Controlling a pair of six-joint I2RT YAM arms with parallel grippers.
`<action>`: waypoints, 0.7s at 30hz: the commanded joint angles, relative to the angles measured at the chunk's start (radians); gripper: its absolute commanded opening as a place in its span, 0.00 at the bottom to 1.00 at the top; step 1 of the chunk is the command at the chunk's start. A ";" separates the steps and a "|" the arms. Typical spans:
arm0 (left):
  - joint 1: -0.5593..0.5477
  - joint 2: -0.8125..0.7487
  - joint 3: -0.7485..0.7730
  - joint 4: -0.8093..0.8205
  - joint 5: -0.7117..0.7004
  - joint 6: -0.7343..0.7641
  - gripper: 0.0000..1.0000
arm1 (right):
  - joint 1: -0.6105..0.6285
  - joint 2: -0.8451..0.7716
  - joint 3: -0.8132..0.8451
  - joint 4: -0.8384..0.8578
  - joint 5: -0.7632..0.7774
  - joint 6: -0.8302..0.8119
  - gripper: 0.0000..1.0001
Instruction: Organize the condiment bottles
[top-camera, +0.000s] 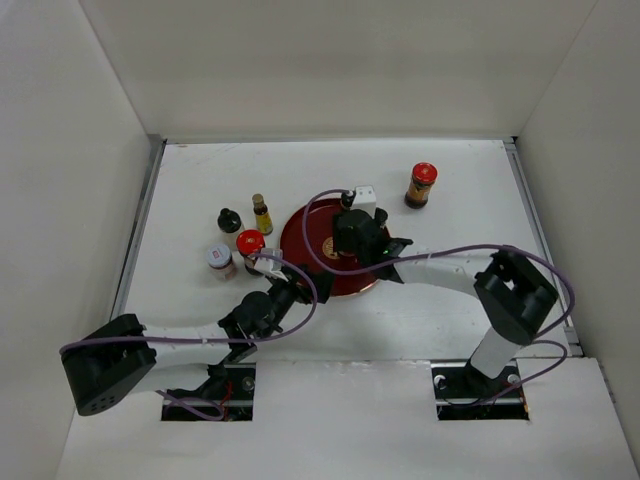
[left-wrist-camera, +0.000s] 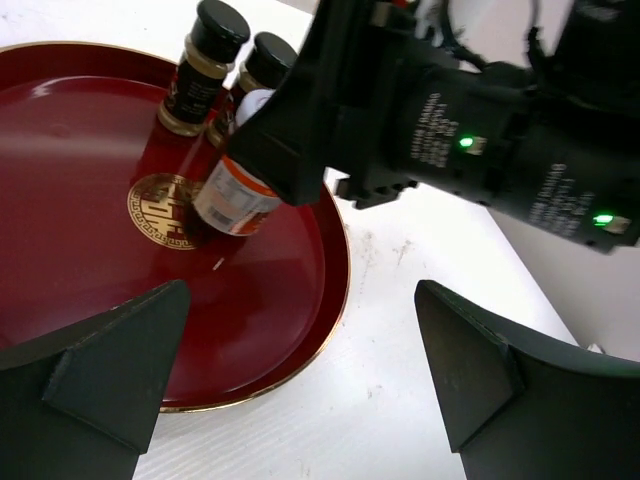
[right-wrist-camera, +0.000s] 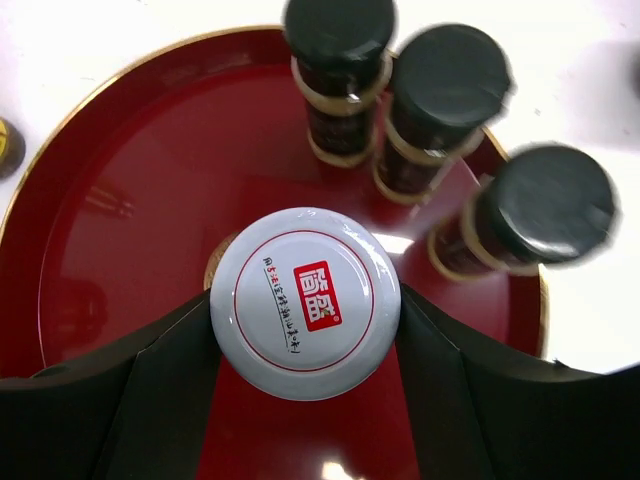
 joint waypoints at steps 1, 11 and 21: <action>0.013 -0.033 -0.019 0.047 -0.018 -0.026 1.00 | 0.002 0.037 0.092 0.176 0.025 -0.038 0.46; 0.016 -0.019 -0.022 0.052 -0.018 -0.043 1.00 | -0.018 0.083 0.091 0.200 0.102 -0.061 0.50; 0.005 -0.008 -0.016 0.052 -0.015 -0.045 1.00 | -0.018 -0.012 0.010 0.200 0.099 -0.011 0.82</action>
